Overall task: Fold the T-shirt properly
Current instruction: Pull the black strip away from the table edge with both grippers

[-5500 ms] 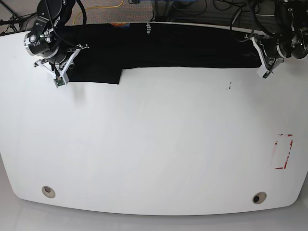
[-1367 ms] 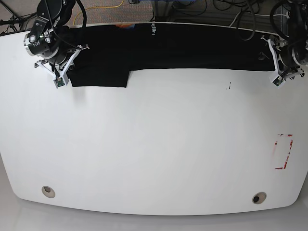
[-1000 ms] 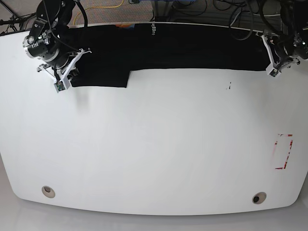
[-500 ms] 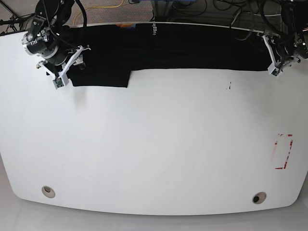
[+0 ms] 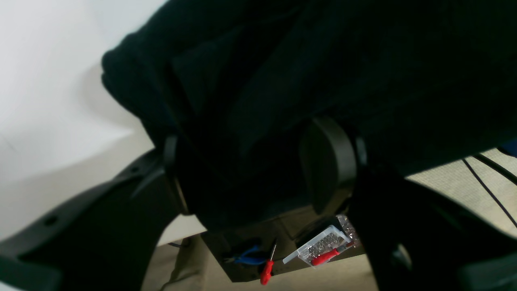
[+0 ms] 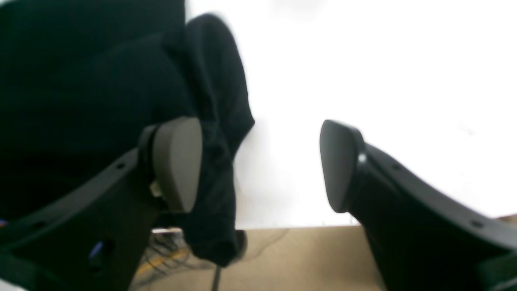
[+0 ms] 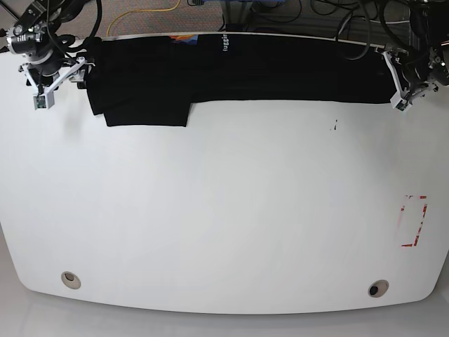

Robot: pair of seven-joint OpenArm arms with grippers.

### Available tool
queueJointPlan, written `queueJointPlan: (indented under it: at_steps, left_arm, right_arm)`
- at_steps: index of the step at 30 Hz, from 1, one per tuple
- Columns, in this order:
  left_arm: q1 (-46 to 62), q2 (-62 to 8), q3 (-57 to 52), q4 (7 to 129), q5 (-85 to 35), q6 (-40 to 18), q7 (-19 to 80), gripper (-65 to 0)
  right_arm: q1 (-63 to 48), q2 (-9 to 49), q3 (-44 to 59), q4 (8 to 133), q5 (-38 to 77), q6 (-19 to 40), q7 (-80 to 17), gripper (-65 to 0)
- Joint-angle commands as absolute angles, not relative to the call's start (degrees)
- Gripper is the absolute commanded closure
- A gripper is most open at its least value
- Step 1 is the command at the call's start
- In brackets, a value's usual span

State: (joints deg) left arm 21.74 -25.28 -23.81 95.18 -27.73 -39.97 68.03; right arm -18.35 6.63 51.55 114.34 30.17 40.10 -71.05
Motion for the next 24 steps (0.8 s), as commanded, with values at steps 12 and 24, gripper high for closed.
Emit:
queueJointPlan:
  at_steps: [12,24]
  left_arm:
    - [22.0,-25.8,-22.0,95.2,-26.8,-40.0,69.1,-36.5]
    - [22.0,-25.8,-22.0,94.6,-26.6,-40.0,69.0,-32.1]
  right_arm:
    - [-18.9,6.3,43.2,115.2,43.4,40.0,-71.7,-42.8]
    - [-19.2,5.3,35.8,114.8,29.5,40.0,-69.7,-9.7]
